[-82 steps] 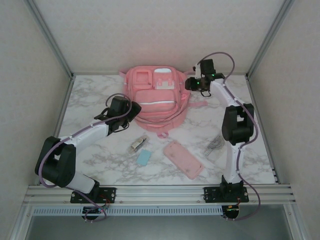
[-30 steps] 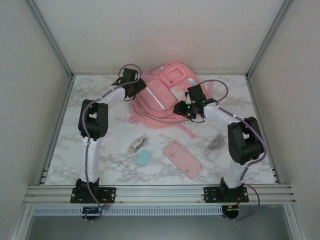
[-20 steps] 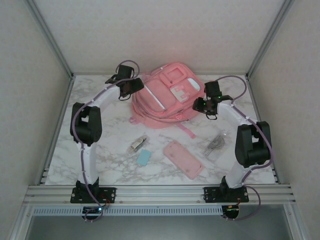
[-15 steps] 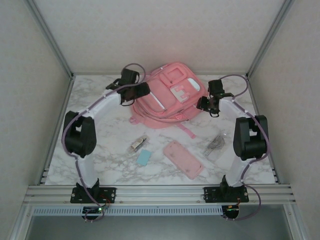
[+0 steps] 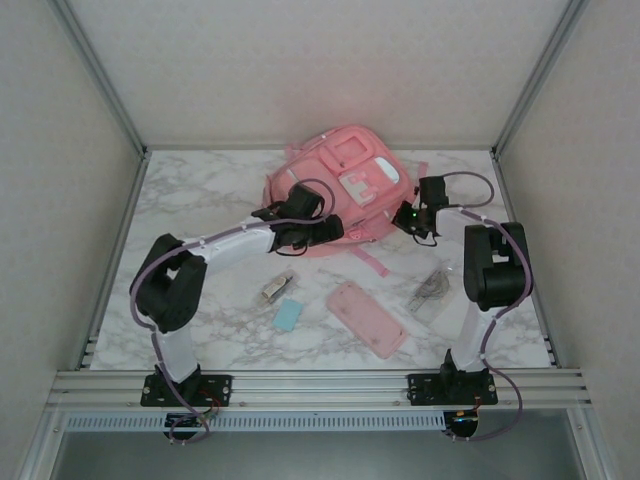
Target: Pack books, pencil case, and school supplies into a backpack
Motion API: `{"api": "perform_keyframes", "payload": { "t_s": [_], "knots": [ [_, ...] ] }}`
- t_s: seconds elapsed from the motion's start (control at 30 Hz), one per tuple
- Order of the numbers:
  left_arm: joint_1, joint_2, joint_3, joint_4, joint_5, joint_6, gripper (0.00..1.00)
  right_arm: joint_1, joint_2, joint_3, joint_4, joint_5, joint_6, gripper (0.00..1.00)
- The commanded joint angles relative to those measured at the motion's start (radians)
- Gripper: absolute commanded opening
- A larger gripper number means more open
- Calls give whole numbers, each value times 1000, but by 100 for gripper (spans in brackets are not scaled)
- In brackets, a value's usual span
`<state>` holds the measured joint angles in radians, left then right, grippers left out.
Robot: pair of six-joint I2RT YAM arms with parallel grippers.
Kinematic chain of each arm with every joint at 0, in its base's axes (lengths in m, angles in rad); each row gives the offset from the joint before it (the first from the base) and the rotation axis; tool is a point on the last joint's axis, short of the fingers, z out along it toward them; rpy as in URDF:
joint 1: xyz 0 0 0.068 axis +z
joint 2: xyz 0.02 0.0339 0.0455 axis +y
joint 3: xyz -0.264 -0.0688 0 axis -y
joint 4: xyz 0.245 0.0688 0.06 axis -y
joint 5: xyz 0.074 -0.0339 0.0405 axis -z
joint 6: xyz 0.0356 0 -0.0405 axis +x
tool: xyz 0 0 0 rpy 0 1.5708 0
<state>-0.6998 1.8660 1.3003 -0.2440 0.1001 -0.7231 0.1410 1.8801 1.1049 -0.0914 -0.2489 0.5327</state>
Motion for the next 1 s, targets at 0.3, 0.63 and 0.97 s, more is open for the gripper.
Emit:
{"api": "perform_keyframes", "payload": {
  "t_s": [0.3,0.63,0.97],
  "knots": [
    [91,177,107,21,-205,115,83,279,-165,-301,282,-62,341,0],
    [20,79,227,-267,-183,256,74,382,-106,-300,442,4,485,0],
    [-43,171,291,-356,-277,286,59,404,-90,-293,461,0,500,0]
  ]
}}
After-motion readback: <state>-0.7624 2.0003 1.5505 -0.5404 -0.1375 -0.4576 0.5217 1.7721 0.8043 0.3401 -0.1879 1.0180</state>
